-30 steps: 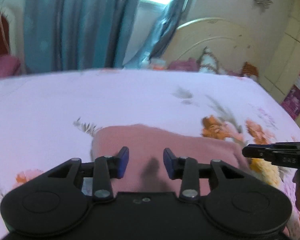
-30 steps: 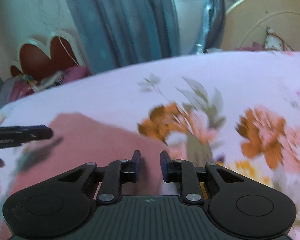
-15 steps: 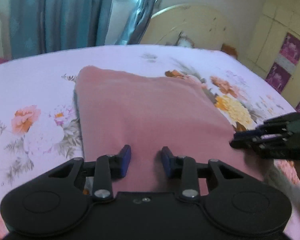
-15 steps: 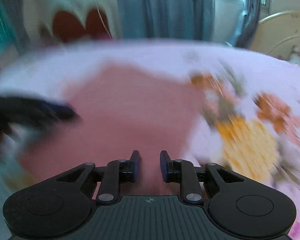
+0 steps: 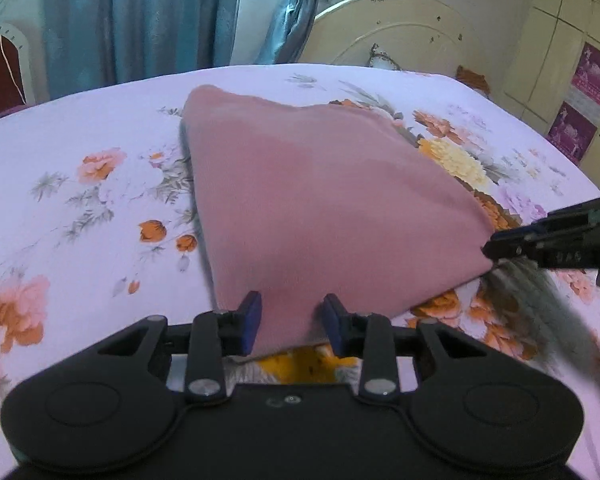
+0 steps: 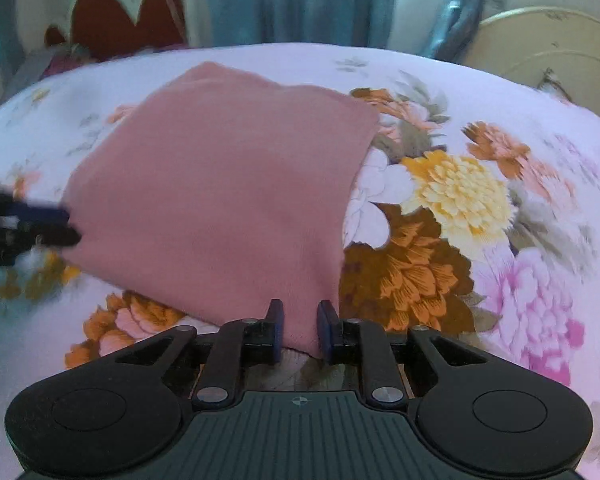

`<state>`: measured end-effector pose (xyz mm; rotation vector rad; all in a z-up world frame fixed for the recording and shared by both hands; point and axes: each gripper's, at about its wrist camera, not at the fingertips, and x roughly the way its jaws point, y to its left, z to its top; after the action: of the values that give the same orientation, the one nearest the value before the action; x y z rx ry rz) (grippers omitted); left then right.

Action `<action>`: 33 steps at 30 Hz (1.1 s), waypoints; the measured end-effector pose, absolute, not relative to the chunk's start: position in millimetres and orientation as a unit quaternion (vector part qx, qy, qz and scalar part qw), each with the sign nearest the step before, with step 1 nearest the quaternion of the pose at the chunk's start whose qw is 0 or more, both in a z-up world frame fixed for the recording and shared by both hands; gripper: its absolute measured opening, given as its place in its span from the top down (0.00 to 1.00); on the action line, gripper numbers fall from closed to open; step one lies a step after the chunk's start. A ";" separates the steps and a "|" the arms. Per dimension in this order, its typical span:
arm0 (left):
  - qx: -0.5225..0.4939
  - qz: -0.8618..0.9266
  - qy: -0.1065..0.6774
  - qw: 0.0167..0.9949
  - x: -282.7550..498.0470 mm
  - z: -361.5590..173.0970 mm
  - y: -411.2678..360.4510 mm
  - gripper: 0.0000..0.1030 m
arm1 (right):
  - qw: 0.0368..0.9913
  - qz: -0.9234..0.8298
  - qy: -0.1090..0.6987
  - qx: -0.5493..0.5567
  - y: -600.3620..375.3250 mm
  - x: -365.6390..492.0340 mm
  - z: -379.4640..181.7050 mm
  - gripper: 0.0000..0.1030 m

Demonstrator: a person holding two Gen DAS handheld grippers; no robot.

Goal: Fold small clothes
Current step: 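Press the folded sweatshirt bundle flat with both grippers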

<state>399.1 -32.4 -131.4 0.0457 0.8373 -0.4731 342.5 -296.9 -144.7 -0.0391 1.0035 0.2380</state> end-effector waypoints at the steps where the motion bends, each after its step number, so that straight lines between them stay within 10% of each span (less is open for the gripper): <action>1: 0.021 -0.225 0.399 0.889 397.2 -126.5 -30.5 0.67 | 0.873 0.114 0.475 -0.010 -295.8 341.4 -137.0 0.81; 14: 0.013 -0.220 0.423 0.879 408.9 -132.3 -27.1 0.58 | 0.866 0.078 0.493 -0.009 -272.2 351.0 -143.2 0.81; 19: 0.016 -0.222 0.397 0.890 406.7 -119.9 -22.1 0.28 | 0.876 0.059 0.478 0.006 -267.5 346.5 -129.2 0.81; 33: -0.047 -0.216 0.419 0.881 489.8 -138.3 -24.0 0.21 | 0.890 0.055 0.448 0.058 -252.2 415.5 -131.8 0.81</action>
<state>489.8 -24.0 -138.3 -0.0974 0.8726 -0.4506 415.5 -252.2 -131.8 0.1208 0.9313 0.1137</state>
